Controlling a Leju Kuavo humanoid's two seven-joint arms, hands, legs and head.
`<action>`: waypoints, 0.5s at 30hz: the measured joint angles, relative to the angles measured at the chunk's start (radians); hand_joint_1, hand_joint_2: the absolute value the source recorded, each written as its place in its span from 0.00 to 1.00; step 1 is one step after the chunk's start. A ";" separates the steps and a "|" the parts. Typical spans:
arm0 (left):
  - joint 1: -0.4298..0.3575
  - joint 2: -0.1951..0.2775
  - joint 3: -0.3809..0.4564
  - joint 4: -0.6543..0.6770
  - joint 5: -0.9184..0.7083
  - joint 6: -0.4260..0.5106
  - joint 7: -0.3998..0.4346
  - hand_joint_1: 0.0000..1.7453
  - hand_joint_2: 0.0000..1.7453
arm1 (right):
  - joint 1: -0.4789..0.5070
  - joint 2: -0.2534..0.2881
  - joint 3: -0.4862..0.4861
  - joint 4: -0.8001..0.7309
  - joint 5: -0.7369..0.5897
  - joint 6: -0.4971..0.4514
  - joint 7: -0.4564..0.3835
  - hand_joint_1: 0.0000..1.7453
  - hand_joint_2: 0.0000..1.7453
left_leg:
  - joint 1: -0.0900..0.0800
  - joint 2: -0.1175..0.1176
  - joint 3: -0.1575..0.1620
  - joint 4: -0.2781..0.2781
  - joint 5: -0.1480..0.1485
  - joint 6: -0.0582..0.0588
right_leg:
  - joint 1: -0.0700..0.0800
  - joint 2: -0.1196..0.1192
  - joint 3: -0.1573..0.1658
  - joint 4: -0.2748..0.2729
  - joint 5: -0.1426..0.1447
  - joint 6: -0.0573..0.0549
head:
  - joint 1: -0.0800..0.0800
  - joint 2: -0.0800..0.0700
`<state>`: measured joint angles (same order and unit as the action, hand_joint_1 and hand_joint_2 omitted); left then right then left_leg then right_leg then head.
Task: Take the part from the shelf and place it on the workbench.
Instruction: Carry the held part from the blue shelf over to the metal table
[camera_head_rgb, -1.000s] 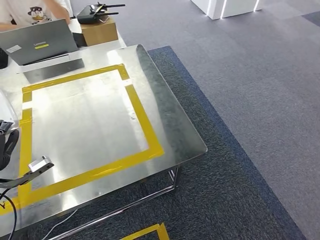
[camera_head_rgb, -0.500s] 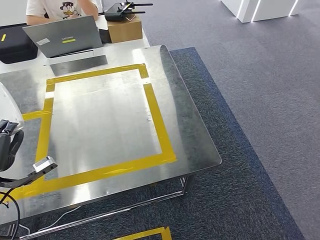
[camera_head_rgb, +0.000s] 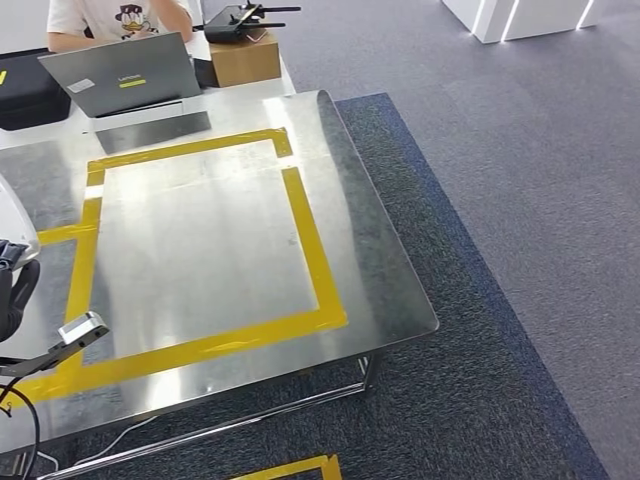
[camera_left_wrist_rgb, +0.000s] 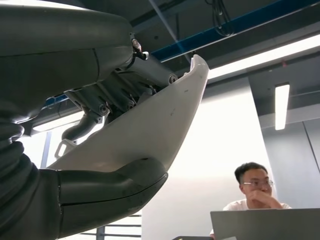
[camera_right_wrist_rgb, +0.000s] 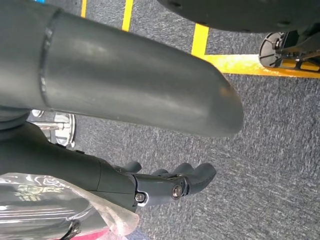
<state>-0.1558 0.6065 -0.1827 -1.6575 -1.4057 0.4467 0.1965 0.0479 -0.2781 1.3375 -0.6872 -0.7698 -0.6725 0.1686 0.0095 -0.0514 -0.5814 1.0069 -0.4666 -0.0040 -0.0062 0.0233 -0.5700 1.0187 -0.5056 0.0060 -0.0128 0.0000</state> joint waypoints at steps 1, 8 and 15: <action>0.000 0.000 0.000 0.000 0.000 0.000 0.000 1.00 1.00 | 0.000 0.000 0.000 0.000 0.000 0.000 0.000 0.00 0.00 | 0.000 0.000 0.000 0.000 0.000 -0.001 | 0.000 0.000 0.000 0.000 0.000 0.000 | 0.000 0.000; 0.000 0.000 0.000 0.000 0.000 0.000 0.000 1.00 1.00 | 0.000 0.000 0.000 0.000 -0.001 0.001 0.000 0.00 0.00 | -0.004 0.000 -0.001 0.002 -0.002 -0.001 | -0.005 0.000 0.001 -0.001 -0.001 0.001 | 0.000 0.000; -0.019 0.000 -0.008 0.004 0.000 -0.003 -0.001 1.00 1.00 | -0.002 0.000 0.003 0.001 -0.018 0.026 -0.014 0.00 0.00 | -0.005 0.000 -0.001 0.003 -0.002 0.000 | -0.006 -0.001 0.002 -0.002 -0.001 0.003 | 0.000 0.000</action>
<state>-0.1747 0.6069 -0.1908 -1.6540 -1.4060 0.4438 0.1957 0.0456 -0.2781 1.3400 -0.6864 -0.7882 -0.6465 0.1546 0.0040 -0.0514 -0.5821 1.0104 -0.4690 -0.0041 -0.0117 0.0227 -0.5677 1.0172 -0.5062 0.0086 -0.0126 0.0000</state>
